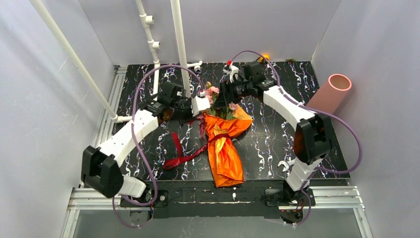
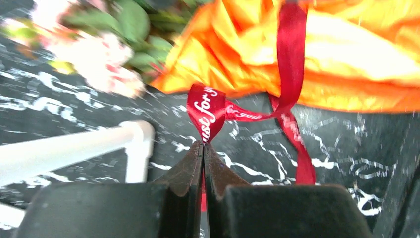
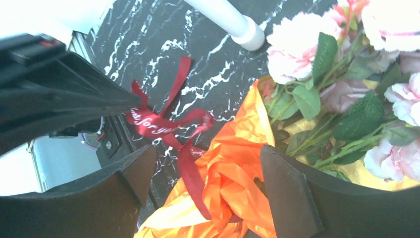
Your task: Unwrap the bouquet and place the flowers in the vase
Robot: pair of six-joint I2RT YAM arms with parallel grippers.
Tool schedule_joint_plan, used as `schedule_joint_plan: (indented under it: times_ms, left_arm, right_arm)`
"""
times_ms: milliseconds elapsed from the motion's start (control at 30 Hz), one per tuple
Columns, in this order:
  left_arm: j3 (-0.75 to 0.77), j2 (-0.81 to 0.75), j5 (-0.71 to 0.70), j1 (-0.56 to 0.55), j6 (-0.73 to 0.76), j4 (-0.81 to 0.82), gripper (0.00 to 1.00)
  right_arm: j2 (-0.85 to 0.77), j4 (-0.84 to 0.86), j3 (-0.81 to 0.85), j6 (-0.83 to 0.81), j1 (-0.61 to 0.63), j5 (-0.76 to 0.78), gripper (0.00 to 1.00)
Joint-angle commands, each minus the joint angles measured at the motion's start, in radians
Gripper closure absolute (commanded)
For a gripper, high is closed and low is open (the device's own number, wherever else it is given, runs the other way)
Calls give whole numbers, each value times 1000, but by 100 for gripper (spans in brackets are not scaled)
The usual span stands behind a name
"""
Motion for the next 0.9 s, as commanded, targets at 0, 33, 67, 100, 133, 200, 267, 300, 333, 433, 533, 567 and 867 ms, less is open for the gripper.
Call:
schedule_joint_plan:
  times_ms: [0,33,67,100,133,200,267,300,333,433,533,567,867]
  left_arm:
    - [118,-93,42,10,-174,47,100]
    - [149,-98,41,10,-200,55,100]
    - [185,-96,40,10,-231,56,100]
    - [227,-90,37,10,-259,56,100]
    - [271,-82,36,10,-286,55,100]
    - [359,-61,28,11,-344,58,100]
    - [465,-34,23,12,-394,60,100]
    - [510,-20,25,12,-411,58,100]
    - [551,-6,28,12,-425,56,100]
    - [650,31,43,12,-454,49,100]
    - [712,56,46,12,-480,50,100]
    - [727,63,44,12,-488,53,100]
    - [797,91,26,21,-536,81,100]
  right_arm:
    - [-102,59,-1,-30,0,-62,14]
    - [-119,69,-14,-30,0,-69,13]
    - [-136,84,-33,-30,1,-79,12]
    - [-152,101,-49,-28,1,-85,12]
    - [-173,119,-62,-28,1,-95,11]
    - [-198,147,-86,-31,3,-112,10]
    - [-220,162,-101,-44,6,-126,9]
    - [-231,167,-106,-55,8,-130,9]
    - [-240,173,-113,-64,11,-131,8]
    - [-258,193,-127,-91,26,-130,8]
    - [-264,201,-137,-112,45,-110,9]
    - [-263,208,-142,-113,47,-102,11]
    - [-243,196,-126,-110,47,-5,99]
